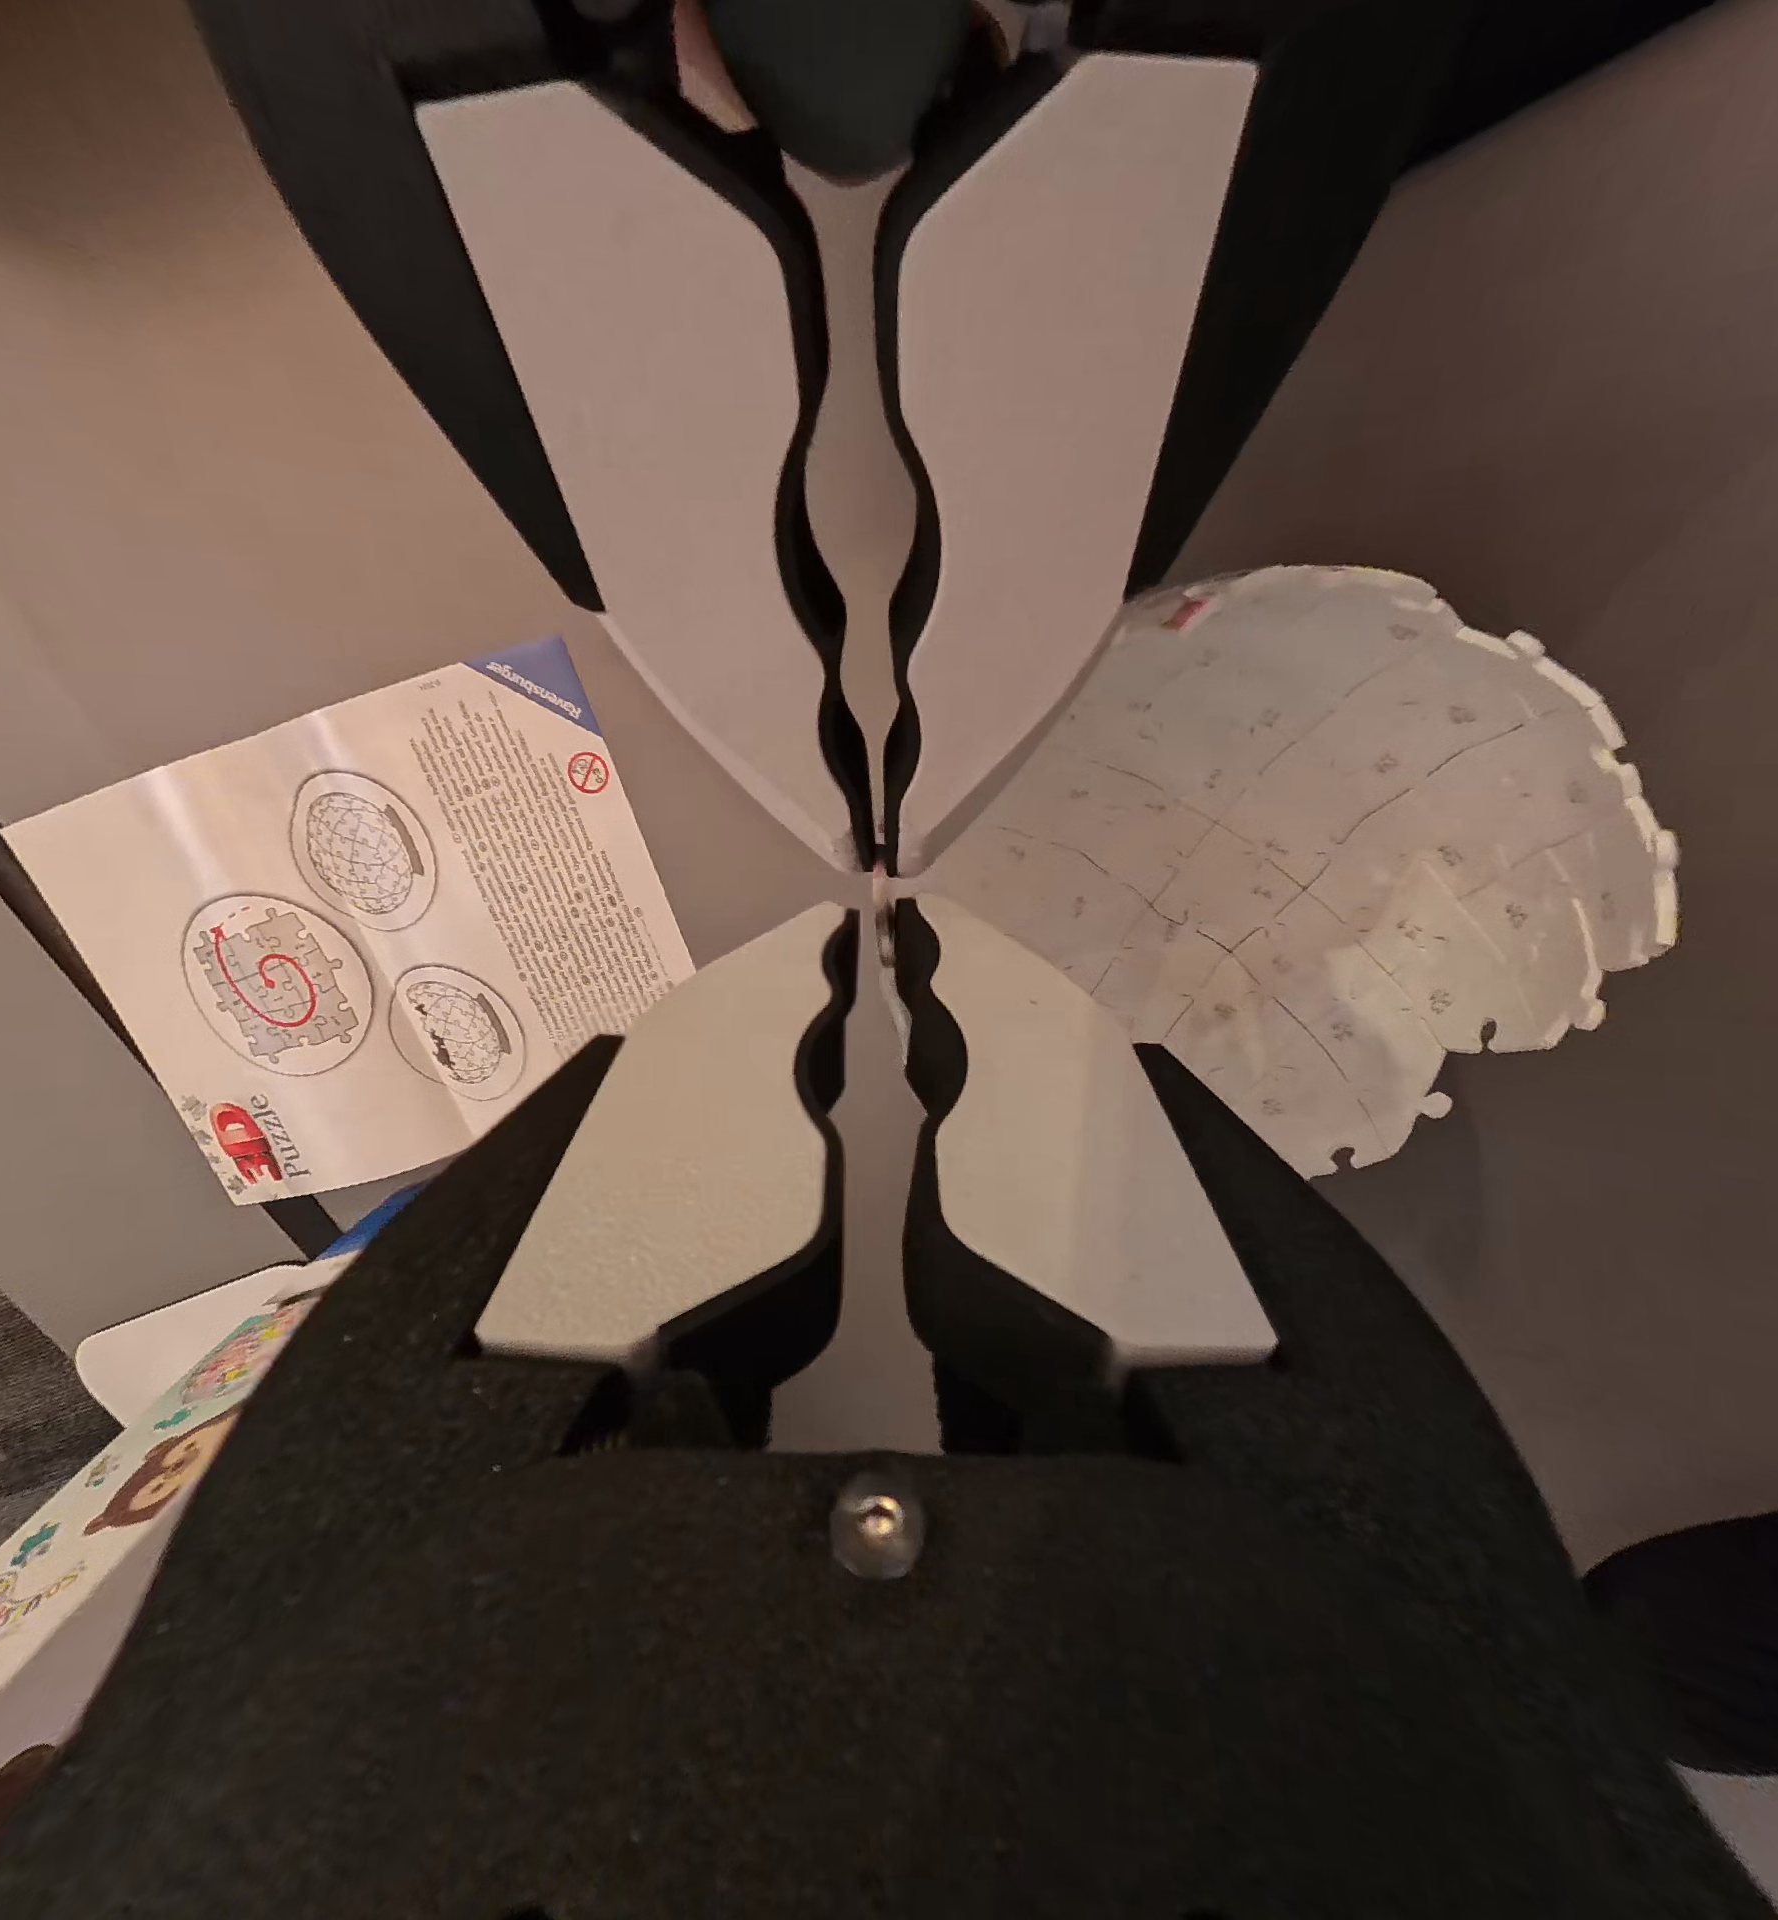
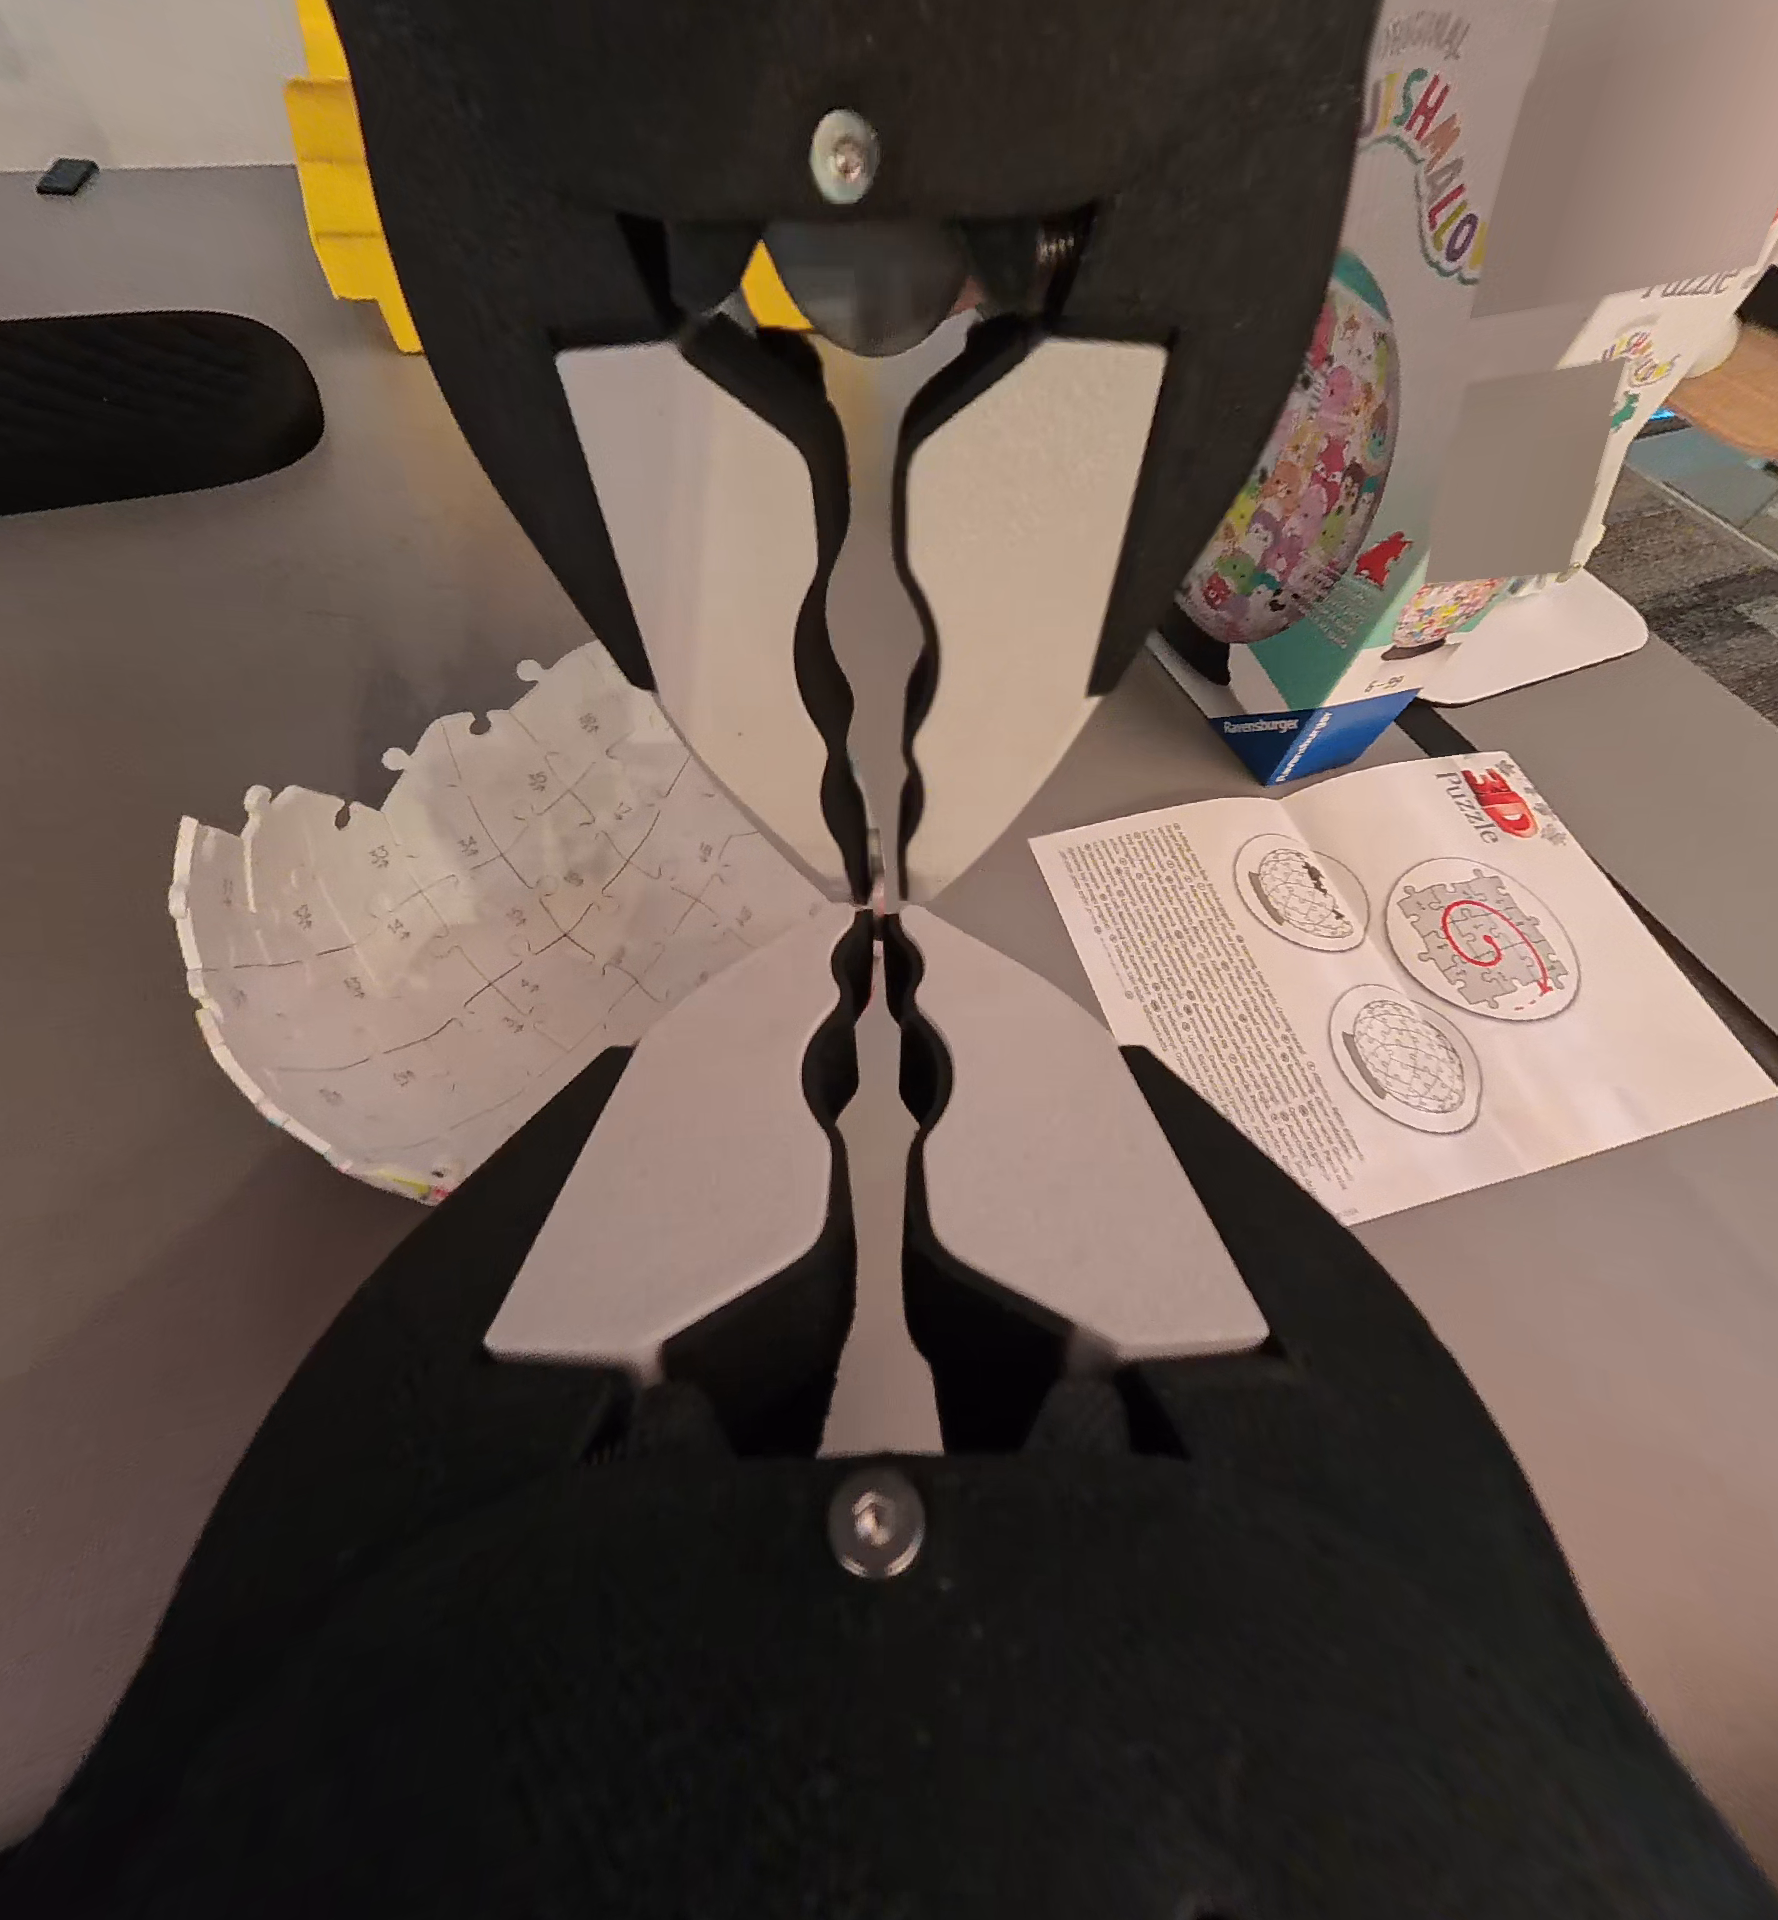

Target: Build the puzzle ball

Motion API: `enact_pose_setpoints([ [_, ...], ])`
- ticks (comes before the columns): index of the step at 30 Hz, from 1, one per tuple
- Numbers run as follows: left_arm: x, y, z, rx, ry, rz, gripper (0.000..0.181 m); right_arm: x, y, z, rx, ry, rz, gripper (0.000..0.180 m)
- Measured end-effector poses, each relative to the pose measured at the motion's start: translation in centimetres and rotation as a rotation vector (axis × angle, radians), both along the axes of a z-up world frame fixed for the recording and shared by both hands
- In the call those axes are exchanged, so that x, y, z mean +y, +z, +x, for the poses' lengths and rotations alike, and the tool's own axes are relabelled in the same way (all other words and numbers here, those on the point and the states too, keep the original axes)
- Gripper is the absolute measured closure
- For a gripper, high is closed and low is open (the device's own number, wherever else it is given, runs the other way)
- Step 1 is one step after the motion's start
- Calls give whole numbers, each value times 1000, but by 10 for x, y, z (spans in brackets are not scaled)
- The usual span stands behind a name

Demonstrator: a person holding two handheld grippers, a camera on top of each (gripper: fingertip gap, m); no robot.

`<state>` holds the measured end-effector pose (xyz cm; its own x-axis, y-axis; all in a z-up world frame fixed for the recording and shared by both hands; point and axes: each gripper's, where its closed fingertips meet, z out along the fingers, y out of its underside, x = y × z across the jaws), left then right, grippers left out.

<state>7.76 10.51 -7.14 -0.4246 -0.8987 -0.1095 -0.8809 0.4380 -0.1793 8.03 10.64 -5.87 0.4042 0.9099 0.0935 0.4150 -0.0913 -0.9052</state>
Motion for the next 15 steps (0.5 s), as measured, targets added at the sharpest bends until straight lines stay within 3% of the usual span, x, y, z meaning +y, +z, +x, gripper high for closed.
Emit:
enact_pose_setpoints([
  [12,0,-5,-4,26,-21,32,179,-1,-4,-3,-3,6,4,177],
  [15,1,-4,-3,27,-22,39,179,1,-4,-3,11,-10,0,168],
])
